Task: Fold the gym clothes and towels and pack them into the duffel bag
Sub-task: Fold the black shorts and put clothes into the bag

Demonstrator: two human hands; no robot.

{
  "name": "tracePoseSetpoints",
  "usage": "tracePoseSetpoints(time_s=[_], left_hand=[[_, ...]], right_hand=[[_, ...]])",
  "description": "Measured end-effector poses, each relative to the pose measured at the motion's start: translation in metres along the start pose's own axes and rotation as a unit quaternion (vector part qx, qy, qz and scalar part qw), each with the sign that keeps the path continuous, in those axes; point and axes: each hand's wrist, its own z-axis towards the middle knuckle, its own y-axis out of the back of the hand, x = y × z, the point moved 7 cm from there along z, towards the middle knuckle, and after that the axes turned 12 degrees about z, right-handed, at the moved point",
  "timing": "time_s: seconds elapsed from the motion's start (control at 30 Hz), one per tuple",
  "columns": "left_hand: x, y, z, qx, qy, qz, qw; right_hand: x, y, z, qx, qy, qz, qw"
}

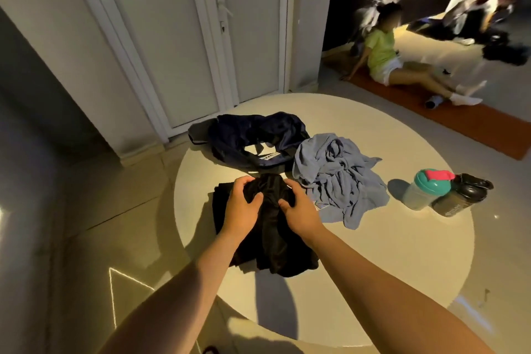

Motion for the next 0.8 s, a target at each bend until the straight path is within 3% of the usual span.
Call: tracePoseSetpoints(time_s=[0.37,0.57,0.67,0.8], left_hand=[[0.052,0.047,0.062,0.158,0.042,-0.032,0.986],[0.047,0.039,0.105,0.194,0.044,-0.004,0.980],[0.042,0.031,0.129,0.202,0.037,0.022,0.978],[0.032,0.023,0.161,0.232,0.032,0.010,0.972]], right_hand=[[0.012,-0.085,0.024,-0.090,-0.072,-0.005,0.993],[0.008,-0.092,0.053,-0.060,-0.108,0.080,0.989],[0.009,-0.091,0.072,-0.047,-0.106,0.054,0.992],[0.013,-0.084,0.101,-0.087,-0.098,-0.003,0.991]])
